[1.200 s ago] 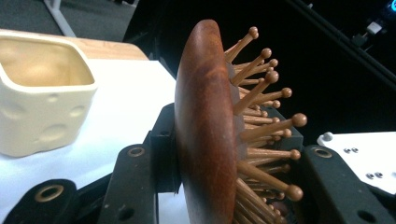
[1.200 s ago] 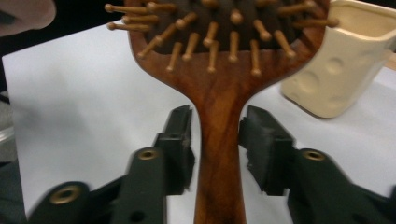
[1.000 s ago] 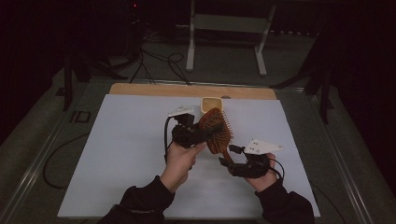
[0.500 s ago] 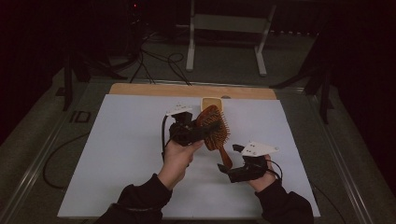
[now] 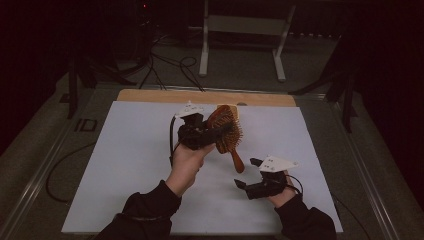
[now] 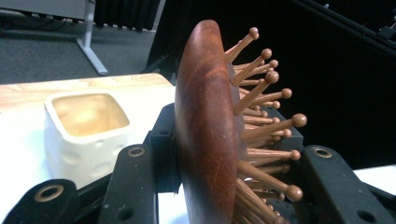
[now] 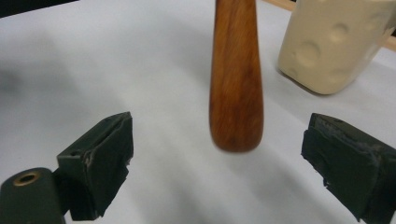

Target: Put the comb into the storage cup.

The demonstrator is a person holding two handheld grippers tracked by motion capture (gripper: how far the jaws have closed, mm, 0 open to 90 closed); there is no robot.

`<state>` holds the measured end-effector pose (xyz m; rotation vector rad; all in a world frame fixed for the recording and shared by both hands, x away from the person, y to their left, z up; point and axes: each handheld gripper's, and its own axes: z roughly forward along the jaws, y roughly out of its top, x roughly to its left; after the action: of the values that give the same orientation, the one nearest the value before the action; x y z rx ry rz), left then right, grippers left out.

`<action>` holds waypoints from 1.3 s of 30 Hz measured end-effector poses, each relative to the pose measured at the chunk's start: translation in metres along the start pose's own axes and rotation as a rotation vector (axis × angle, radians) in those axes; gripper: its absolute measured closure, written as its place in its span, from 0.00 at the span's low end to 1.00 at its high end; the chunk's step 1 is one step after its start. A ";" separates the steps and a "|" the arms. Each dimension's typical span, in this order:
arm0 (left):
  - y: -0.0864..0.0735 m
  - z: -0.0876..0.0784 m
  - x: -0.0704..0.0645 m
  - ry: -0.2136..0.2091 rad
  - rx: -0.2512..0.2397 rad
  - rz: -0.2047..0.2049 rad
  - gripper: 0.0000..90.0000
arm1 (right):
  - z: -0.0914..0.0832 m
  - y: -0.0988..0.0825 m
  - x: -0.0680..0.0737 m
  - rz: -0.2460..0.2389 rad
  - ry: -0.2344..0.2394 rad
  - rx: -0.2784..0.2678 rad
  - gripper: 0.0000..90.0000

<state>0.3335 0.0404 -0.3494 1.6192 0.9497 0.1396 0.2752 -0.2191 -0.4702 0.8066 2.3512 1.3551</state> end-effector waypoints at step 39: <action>0.091 0.016 0.045 0.173 -0.118 0.023 0.64 | -0.024 -0.018 -0.006 -0.012 -0.033 -0.055 0.10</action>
<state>0.4174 0.0596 -0.2935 1.5269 1.0347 0.3504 0.2620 -0.2468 -0.4731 0.7914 2.2799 1.3851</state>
